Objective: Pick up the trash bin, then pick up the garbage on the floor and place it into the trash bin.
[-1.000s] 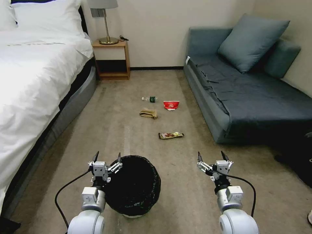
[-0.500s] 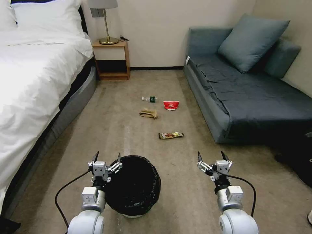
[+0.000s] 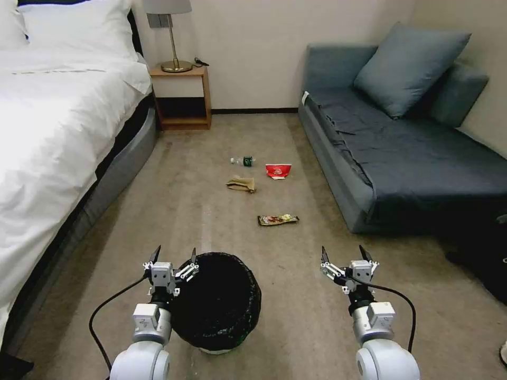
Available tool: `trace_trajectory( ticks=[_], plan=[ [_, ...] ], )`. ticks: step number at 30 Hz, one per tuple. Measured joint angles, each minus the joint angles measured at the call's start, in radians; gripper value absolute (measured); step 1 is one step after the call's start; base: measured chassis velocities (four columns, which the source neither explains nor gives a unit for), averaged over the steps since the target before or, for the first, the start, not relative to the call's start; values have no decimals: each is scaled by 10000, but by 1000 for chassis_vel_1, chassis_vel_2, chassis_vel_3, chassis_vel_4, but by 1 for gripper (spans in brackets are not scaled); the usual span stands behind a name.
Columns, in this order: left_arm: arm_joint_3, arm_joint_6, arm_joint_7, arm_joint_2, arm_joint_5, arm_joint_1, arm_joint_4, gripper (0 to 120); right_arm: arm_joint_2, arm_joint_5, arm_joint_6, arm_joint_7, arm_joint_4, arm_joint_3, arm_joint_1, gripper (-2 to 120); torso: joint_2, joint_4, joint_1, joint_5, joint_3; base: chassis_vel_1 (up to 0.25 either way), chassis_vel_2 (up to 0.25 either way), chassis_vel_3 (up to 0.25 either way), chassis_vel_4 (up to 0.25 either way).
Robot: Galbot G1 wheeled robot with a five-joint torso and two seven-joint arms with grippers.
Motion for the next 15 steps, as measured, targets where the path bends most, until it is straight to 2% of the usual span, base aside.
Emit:
trace_trajectory(
  ticks=[3,6,8,9,10,11,12,13,15],
  plan=[
    [0,37,-4,-10,-4,-2,-9,100,0,0,0,0,1,0,0,100,0,0,0,0,0,0,0,0,0],
    [84,843,-299,-292,-121,-110,-506,100,4,1,-38,20,46,0,2,100,0,0,0,1,0,0,0,0,0],
    [102,991,-352,-346,-143,-131,-597,100,8,4,-69,35,74,-1,6,100,0,0,0,1,0,0,0,0,0],
    [169,1591,-564,-552,-228,-214,-949,100,73,54,-409,220,395,-1,48,100,-1,-1,0,3,1,0,0,0,0],
    [196,1835,-653,-639,-266,-249,-1092,100,107,85,-590,320,581,-1,81,100,0,-1,0,2,0,0,0,0,0],
    [266,2389,-861,-830,-346,-332,-1435,100,215,176,-1145,636,1142,-4,170,100,0,0,0,-1,0,0,0,0,0],
    [293,2615,-922,-877,-370,-334,-1659,100,295,245,-1514,845,1502,-7,224,100,0,-1,0,-2,0,0,0,0,0],
    [293,2615,-922,-877,-370,-334,-1659,100,295,245,-1514,845,1502,-7,224,100,0,-1,0,-2,0,0,0,0,0],
    [300,2766,-933,-746,-370,-243,-2109,100,453,381,-2348,1313,2320,-11,350,100,1,0,0,4,0,0,0,0,0]
  ],
)
